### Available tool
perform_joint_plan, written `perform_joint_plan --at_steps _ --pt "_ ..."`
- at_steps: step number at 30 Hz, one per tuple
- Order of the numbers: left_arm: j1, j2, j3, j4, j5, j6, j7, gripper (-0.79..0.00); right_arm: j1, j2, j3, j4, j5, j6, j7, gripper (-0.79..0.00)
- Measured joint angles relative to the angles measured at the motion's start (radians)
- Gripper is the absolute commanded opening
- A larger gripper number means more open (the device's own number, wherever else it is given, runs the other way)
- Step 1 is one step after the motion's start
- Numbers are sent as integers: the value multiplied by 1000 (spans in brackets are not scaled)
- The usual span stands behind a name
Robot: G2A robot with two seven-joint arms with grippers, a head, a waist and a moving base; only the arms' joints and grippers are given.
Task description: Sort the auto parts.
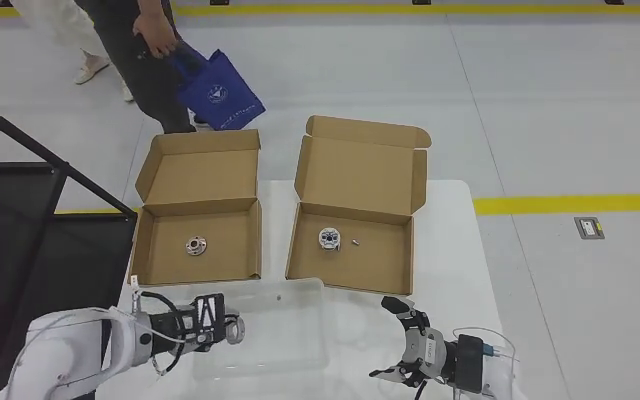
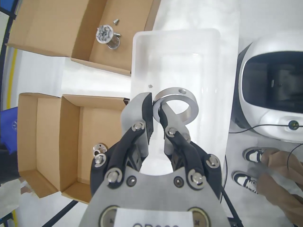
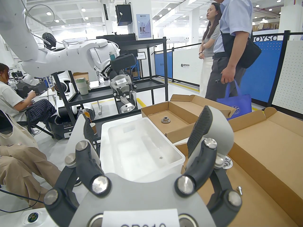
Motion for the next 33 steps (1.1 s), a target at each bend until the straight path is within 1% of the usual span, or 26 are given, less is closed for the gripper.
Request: perform_joint_plan --at_steps 7,13,16,17,19,21,24,26,28,30,31,33 --pt "70 51 -96 94 -14 0 322 -785 0 0 0 0 0 0 0 0" --pt "123 83 -149 176 2 0 580 -785 0 0 0 0 0 0 0 0" --pt "141 95 -165 208 29 0 671 -785 0 0 0 0 0 0 0 0" --pt "145 98 -172 217 42 0 682 -785 0 0 0 0 0 0 0 0" --pt "153 99 -193 229 72 19 664 -785 0 0 0 0 0 0 0 0" --pt "170 95 -202 217 80 82 610 -785 0 0 0 0 0 0 0 0" --pt "198 85 -201 173 38 227 466 -785 0 0 0 0 0 0 0 0" --pt "198 78 -186 138 -13 325 343 -785 0 0 0 0 0 0 0 0" --pt "176 74 -158 115 -57 406 226 -785 0 0 0 0 0 0 0 0" --pt "142 70 -124 111 -84 463 138 -785 0 0 0 0 0 0 0 0" --pt "113 68 -97 117 -101 491 90 -785 0 0 0 0 0 0 0 0" --pt "64 64 -55 139 -123 522 28 -785 0 0 0 0 0 0 0 0"
